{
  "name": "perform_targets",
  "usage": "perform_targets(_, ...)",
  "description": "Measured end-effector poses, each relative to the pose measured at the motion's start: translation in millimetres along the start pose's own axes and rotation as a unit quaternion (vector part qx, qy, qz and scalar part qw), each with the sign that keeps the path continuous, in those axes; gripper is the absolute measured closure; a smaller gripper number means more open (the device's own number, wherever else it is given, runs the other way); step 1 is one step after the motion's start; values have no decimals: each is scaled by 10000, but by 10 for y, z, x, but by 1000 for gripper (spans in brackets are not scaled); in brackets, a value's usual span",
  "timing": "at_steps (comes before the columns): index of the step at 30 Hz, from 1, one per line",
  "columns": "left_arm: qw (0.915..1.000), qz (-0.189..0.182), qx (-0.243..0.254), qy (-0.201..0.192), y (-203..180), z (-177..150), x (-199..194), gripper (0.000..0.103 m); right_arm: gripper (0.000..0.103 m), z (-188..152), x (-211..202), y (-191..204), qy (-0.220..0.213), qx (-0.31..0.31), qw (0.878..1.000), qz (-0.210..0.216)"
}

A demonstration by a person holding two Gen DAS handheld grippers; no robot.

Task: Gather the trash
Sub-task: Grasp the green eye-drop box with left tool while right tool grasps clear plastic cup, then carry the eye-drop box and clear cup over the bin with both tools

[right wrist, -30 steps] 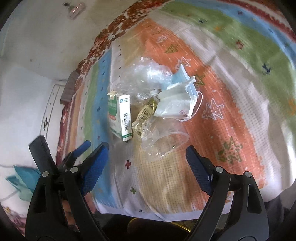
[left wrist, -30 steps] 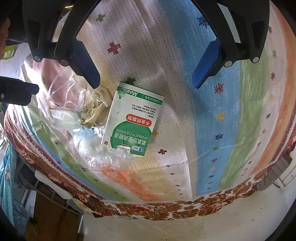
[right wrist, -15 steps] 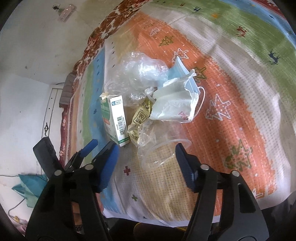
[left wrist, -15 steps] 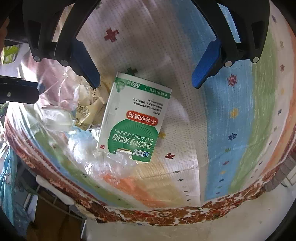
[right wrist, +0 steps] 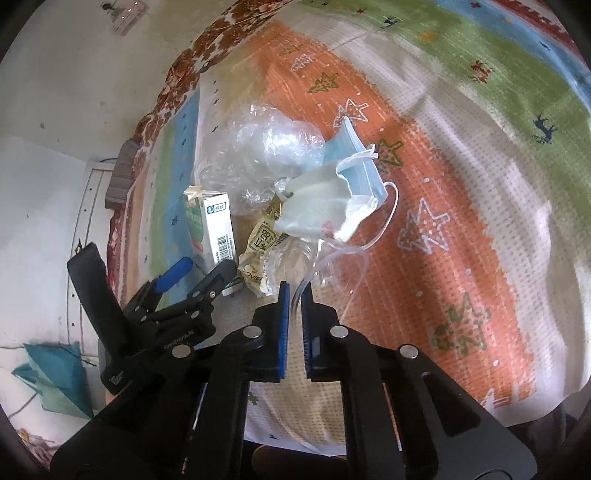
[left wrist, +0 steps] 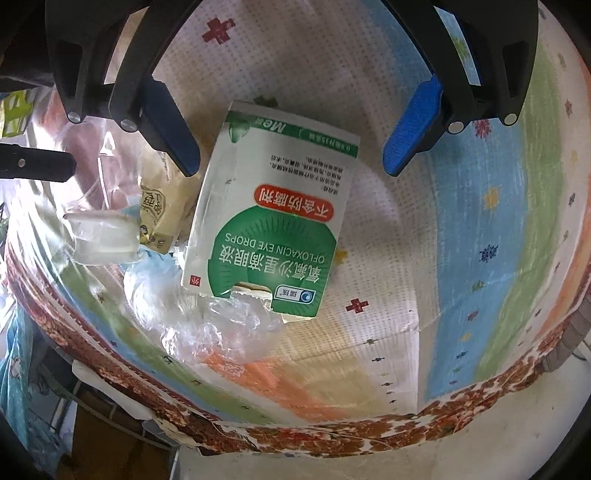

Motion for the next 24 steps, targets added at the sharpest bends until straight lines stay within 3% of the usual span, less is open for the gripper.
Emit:
perform_targets(2, 10000, 72, 50, 16, -3, -5, 33, 10, 99, -10, -3, 26, 10, -125, 9999, -76)
perform_targets(4, 10000, 76, 19, 36, 19, -3, 47, 26, 100, -19, -14, 56, 11, -274, 9995, -172)
perform_targets(13, 9996, -26, -267, 22, 83, 4, -176, 28, 100, -26, -72, 183, 71, -857, 9944, -622)
perform_targets(24, 9965, 163, -767, 296, 134, -134, -502, 28, 100, -43, -339, 361, -102, -1465, 9864, -745)
Point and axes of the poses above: each gripper's, at about its wrist camera, not at the fingertips, and x roughly the way its jaws point, y to its left, z to its top, the point moved 3 cm from there along x, roughly the way its jaws point, and after that the axes turned 5 degrees about -x, right-handed, at the moved point
